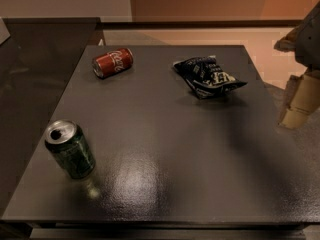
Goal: Pick coke can
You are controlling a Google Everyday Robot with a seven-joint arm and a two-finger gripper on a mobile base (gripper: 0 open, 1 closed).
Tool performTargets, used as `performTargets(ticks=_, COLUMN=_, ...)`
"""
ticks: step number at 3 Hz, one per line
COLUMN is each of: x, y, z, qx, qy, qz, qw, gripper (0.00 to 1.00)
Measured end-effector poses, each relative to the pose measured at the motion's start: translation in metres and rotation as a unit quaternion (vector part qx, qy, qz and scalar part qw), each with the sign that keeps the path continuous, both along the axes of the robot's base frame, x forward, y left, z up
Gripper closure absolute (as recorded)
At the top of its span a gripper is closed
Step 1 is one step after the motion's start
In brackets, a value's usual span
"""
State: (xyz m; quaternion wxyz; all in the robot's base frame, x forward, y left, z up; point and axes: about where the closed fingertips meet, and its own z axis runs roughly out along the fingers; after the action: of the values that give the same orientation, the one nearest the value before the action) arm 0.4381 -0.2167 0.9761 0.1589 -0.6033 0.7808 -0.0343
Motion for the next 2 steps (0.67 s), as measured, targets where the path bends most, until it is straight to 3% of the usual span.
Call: performTargets(ticks=2, x=0.0056, y=0.0092, z=0.0014, qx=-0.001, qy=-0.008, qz=0.013, qw=0.9999, gripper=0.0)
